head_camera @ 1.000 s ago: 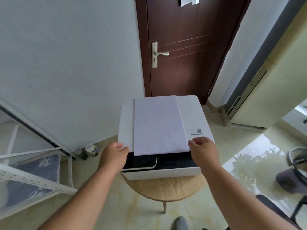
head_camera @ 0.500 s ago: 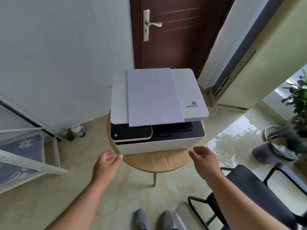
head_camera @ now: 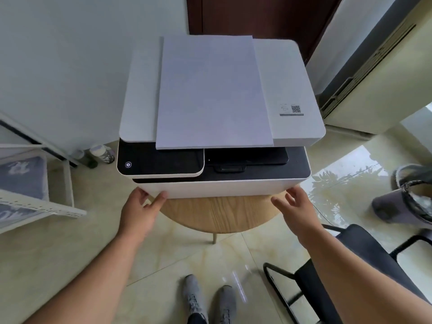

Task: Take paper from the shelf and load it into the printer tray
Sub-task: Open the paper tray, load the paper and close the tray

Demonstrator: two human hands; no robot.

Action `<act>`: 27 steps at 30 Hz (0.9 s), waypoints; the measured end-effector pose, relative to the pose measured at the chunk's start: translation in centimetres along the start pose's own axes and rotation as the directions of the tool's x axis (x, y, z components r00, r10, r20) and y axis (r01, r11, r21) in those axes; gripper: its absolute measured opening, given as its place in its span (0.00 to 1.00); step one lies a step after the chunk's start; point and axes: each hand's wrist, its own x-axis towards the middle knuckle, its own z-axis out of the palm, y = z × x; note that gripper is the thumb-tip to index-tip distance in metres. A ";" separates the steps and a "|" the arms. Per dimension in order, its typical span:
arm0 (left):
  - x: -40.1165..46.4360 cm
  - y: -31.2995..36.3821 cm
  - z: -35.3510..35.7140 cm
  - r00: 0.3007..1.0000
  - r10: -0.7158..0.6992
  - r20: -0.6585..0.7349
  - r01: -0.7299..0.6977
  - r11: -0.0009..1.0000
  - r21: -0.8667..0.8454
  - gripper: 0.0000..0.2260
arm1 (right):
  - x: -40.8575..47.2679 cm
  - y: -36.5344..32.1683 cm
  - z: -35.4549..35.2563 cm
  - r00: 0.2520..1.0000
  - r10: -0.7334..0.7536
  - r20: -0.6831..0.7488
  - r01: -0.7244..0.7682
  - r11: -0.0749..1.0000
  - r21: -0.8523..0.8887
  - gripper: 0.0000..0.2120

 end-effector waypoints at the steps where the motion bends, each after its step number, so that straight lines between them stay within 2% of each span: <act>1: 0.2 -0.5 -0.1 1.000 0.003 0.001 -0.003 1.000 -0.009 0.24 | 0.4 0.4 0.1 1.000 -0.010 -0.001 0.010 1.000 -0.003 0.24; 4: 0.4 -1.3 -0.1 1.000 0.007 -0.001 -0.007 0.999 -0.036 0.34 | 1.2 0.9 0.1 0.999 -0.042 0.010 0.042 0.999 -0.002 0.24; 10: 0.5 -2.0 0.5 0.999 -0.004 -0.051 0.000 0.998 -0.061 0.39 | 2.9 2.0 -0.1 0.995 -0.099 -0.021 0.096 0.990 -0.103 0.30; 15: 0.7 -2.4 0.9 0.994 -0.017 -0.110 0.012 0.999 -0.043 0.27 | 3.0 2.6 0.3 0.990 -0.128 -0.066 0.119 0.986 -0.116 0.29; 20: 0.9 -3.2 1.0 0.986 -0.015 -0.168 0.012 1.000 -0.015 0.34 | 3.2 3.0 0.5 0.982 -0.157 -0.107 0.137 0.976 -0.170 0.29; 24: 0.6 -2.9 1.5 0.978 0.012 -0.210 -0.009 1.000 0.015 0.31 | 3.1 2.8 0.5 0.971 -0.204 -0.124 0.175 0.962 -0.207 0.27; 27: 0.5 -3.0 1.9 0.977 0.016 -0.210 -0.024 0.999 -0.034 0.32 | 3.1 3.0 0.7 0.967 -0.217 -0.133 0.187 0.960 -0.207 0.27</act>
